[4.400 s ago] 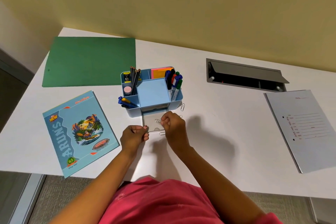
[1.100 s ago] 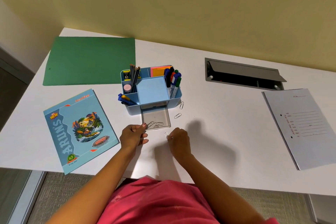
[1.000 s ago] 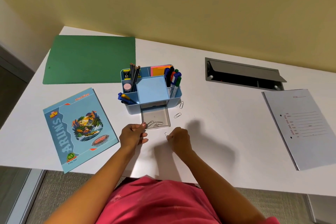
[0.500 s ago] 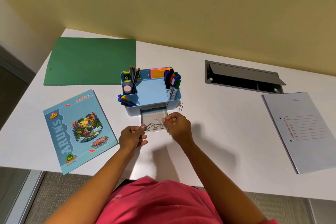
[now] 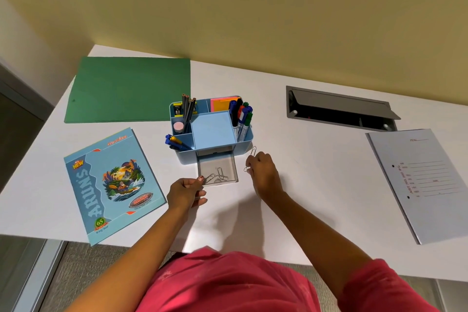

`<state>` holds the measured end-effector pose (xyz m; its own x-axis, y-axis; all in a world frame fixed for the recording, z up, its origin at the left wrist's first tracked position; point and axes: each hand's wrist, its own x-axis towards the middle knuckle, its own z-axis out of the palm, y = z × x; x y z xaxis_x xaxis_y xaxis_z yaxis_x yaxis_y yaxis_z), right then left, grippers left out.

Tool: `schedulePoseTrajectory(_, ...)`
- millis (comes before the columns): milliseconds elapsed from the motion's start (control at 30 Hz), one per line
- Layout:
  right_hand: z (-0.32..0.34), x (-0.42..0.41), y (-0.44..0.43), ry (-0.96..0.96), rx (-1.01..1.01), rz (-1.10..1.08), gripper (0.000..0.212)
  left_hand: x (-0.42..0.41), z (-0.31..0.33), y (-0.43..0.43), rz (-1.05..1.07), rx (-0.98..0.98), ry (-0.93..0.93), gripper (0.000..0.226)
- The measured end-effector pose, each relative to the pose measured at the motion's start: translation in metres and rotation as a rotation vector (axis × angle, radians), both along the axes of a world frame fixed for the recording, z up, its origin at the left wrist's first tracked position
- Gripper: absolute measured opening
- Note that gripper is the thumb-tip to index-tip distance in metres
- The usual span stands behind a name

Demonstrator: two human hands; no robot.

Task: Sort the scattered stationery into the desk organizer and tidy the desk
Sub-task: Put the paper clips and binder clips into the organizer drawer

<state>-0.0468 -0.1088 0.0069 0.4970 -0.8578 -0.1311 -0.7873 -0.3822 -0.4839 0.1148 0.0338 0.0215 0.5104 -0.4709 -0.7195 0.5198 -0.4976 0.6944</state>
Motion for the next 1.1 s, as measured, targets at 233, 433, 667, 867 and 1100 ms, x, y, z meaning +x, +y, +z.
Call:
schedulePoseTrajectory(233,-0.034,-0.009,0.0,0.257,-0.149,0.113,0.037,0.0,-0.001,0.001,0.0,-0.001,0.01,0.038)
schedulePoseTrajectory(433,-0.017,-0.006,0.023,0.223,-0.261,0.105,0.039,-0.001,-0.001,0.0,0.008,-0.008,0.01,0.036)
schedulePoseTrajectory(667,0.009,0.03,0.049,-0.156,-0.334,0.118,0.004,-0.002,-0.001,0.001,0.011,-0.005,-0.012,0.036)
schedulePoseTrajectory(867,0.013,0.044,0.036,-0.054,-0.266,0.084,0.024,-0.003,-0.001,0.001,0.018,-0.003,-0.015,0.035)
schedulePoseTrajectory(1100,0.005,0.022,0.005,0.086,-0.195,-0.036,0.036,-0.004,0.0,0.0,0.021,-0.005,-0.035,0.032)
